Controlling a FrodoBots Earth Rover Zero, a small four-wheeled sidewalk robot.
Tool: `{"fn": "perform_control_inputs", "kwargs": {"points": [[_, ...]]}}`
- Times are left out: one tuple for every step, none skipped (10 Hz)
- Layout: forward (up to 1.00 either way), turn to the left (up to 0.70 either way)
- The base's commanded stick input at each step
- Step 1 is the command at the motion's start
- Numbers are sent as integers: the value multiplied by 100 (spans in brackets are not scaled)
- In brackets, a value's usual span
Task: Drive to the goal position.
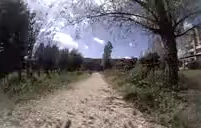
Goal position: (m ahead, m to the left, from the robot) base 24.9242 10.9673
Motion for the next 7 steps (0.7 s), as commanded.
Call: {"fn": "perform_control_inputs", "kwargs": {"points": [[85, 0], [85, 0], [85, 0], [85, 0], [85, 0], [85, 0], [85, -3]]}}
